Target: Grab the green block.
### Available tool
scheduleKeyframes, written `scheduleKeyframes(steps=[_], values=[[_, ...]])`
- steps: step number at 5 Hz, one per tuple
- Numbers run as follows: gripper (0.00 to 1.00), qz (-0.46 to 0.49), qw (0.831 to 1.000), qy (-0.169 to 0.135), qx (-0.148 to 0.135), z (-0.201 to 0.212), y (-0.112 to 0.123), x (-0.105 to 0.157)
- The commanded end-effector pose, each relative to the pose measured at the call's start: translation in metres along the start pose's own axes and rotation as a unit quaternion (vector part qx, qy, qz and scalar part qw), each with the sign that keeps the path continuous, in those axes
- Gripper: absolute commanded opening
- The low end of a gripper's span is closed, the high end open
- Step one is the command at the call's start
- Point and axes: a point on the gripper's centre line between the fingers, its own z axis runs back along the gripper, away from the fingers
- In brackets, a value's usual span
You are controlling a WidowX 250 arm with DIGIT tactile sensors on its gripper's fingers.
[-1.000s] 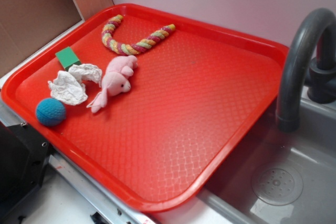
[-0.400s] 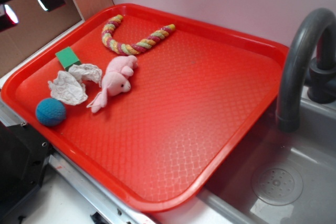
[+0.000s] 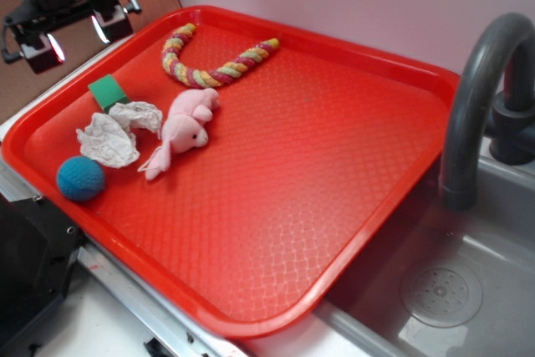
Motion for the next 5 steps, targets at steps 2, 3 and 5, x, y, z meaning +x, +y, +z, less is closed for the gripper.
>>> scheduleKeyframes(steps=[2, 3, 5], values=[[1.00, -0.007, 1.000, 0.019, 0.007, -0.051, 0.002, -0.005], [0.44, -0.018, 1.000, 0.022, -0.003, -0.054, 0.002, -0.010], [0.00, -0.022, 0.999, 0.025, -0.009, -0.050, 0.002, -0.013]])
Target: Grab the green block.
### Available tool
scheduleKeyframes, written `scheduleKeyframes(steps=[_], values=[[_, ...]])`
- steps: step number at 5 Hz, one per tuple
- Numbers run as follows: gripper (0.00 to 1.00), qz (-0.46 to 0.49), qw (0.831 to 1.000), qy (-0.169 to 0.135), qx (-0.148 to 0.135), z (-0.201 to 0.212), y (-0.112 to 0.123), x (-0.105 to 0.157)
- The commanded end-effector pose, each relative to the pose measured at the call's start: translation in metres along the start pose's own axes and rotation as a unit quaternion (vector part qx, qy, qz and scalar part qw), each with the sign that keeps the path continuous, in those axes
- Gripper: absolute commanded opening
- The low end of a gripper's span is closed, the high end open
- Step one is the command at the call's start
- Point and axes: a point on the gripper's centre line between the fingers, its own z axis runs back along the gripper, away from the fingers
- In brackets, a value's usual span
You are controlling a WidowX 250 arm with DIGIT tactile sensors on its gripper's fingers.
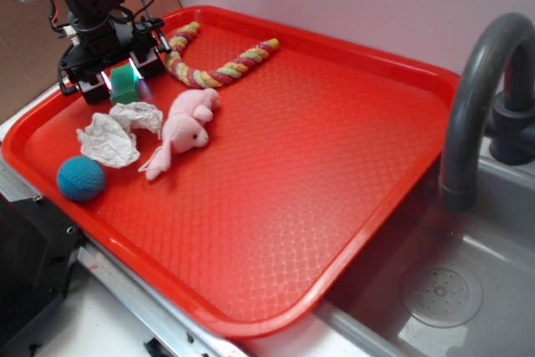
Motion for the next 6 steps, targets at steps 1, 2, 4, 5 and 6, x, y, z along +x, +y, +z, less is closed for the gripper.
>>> scheduleKeyframes(steps=[1, 2, 4, 5, 6], values=[[0.00, -0.068, 0.997, 0.007, -0.018, 0.034, 0.011, 0.001], [0.00, -0.180, 0.980, 0.040, -0.077, 0.084, 0.002, 0.008], [0.00, -0.355, 0.922, 0.065, -0.138, 0.169, -0.013, -0.024], [0.00, -0.395, 0.901, 0.073, -0.167, 0.202, -0.013, -0.043], [0.00, -0.414, 0.890, 0.070, -0.180, 0.215, -0.009, -0.052]])
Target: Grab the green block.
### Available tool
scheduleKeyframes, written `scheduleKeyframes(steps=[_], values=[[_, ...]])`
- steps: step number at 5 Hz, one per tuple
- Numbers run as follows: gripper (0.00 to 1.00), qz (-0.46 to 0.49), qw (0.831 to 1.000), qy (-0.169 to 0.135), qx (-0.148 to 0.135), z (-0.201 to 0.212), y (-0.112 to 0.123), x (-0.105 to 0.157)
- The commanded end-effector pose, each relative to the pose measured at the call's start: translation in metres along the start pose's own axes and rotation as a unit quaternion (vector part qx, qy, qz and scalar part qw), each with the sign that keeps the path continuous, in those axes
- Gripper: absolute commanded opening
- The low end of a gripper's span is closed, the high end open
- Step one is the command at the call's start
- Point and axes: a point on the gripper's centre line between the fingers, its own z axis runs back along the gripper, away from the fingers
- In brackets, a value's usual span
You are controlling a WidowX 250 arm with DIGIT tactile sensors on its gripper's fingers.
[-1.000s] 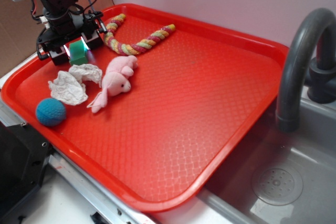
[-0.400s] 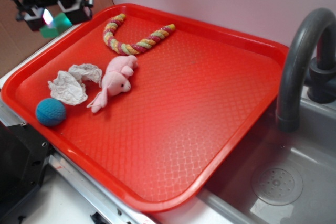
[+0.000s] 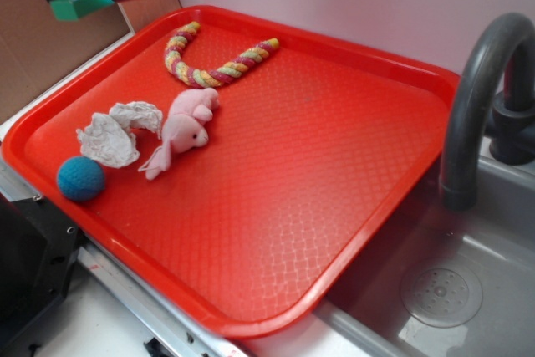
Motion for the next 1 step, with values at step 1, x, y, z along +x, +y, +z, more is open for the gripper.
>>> scheduleKeyframes(steps=[1], values=[[0.00, -0.014, 1.000, 0.006, -0.016, 0.0185, 0.0093, -0.0062]])
